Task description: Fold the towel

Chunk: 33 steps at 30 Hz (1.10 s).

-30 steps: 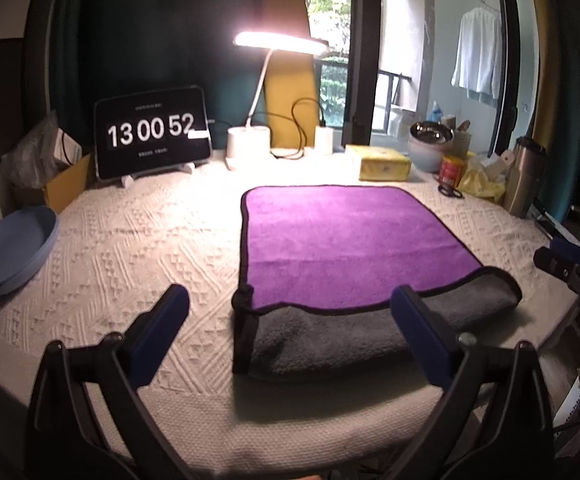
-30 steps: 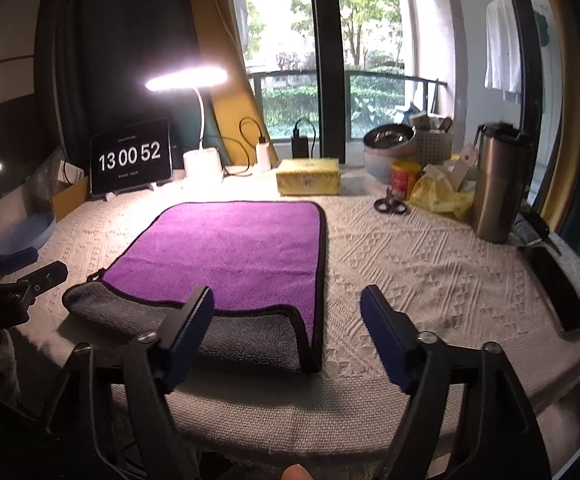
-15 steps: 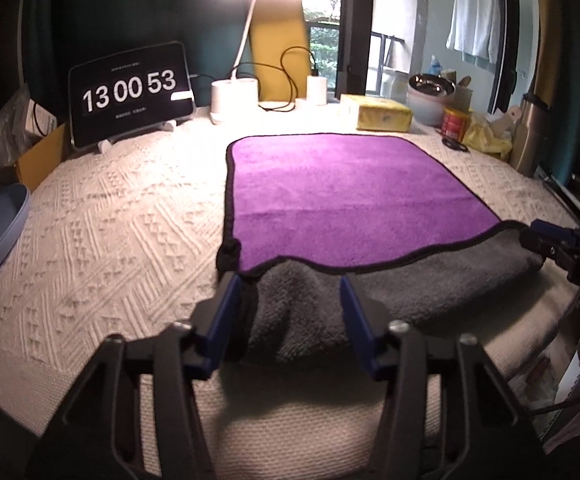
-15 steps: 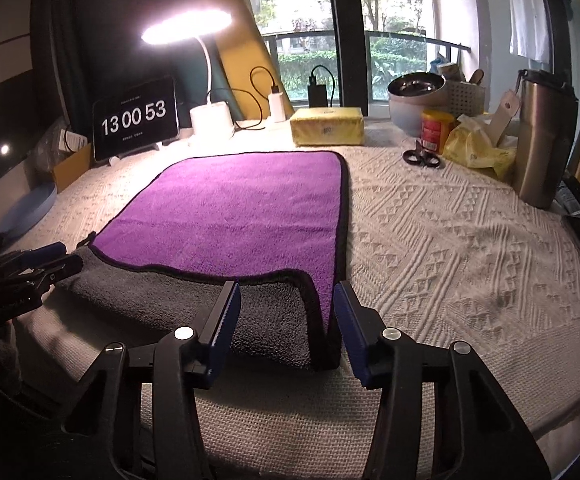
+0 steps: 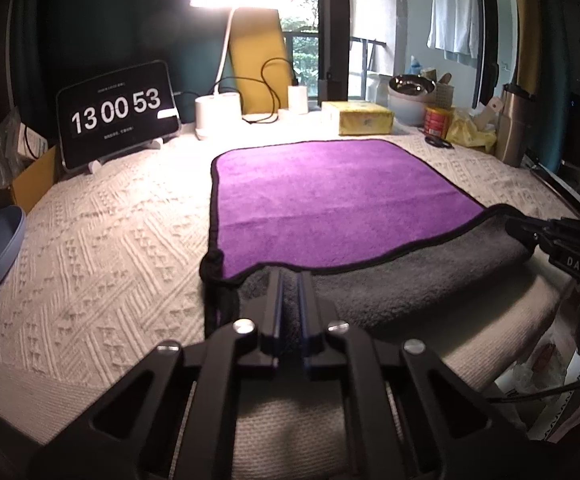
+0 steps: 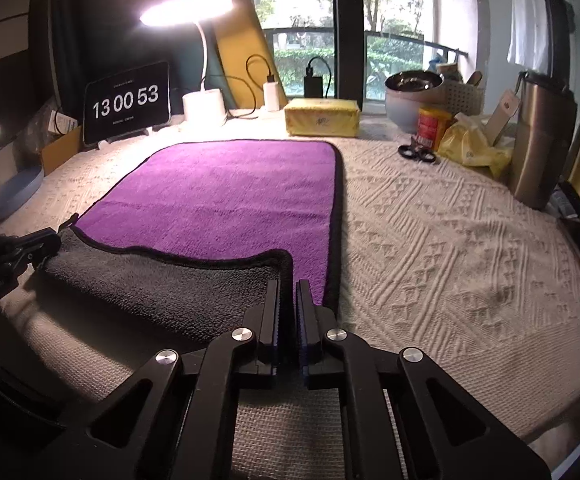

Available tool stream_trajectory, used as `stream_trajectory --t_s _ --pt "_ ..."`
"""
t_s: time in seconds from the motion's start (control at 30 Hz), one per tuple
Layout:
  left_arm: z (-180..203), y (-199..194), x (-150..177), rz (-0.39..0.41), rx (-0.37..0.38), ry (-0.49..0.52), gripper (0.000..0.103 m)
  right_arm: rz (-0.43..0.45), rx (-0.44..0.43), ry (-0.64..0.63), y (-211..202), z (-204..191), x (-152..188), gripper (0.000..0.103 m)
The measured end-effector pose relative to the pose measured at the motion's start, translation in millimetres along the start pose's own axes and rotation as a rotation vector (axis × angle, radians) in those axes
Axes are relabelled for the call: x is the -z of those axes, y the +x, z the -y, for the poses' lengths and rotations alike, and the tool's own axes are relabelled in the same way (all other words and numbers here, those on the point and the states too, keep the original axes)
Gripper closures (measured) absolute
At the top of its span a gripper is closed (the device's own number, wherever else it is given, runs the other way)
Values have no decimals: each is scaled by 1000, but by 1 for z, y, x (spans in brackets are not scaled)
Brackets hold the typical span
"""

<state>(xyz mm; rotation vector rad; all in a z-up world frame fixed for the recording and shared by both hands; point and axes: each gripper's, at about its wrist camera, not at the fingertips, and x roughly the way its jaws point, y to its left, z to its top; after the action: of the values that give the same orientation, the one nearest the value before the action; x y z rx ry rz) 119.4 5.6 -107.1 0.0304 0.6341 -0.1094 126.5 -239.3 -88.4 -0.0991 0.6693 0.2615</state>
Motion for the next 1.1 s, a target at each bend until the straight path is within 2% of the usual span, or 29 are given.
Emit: stream_trajectory --t_s 0.23,0.33,0.4,0.47,0.57,0.8,1.0,1.1 --pt "-1 -3 -9 18 6 -5 100 80 -4 -17 -17 -4 -12 97" --pt "-8 5 -8 -32 8 -44 100 88 -8 -25 -19 -6 -14 97" --pt "-16 14 -5 -86 47 -86 97 86 -15 -24 -18 -7 -14 97" --pt "-23 16 -3 -105 29 -107 92 82 -18 -23 -18 -6 -12 97" --pt "-23 8 -1 -75 -5 -90 84 74 -28 -12 -15 -5 -10 97" --pt "-19 16 0 -105 -52 -60 83 69 -45 -12 -14 -7 -9 97" --pt "-23 3 1 -64 -47 -105 82 57 -54 -4 -11 -5 -7 97" --pt "-27 4 3 -69 -39 -135 80 57 -60 -6 -11 -7 -6 97"
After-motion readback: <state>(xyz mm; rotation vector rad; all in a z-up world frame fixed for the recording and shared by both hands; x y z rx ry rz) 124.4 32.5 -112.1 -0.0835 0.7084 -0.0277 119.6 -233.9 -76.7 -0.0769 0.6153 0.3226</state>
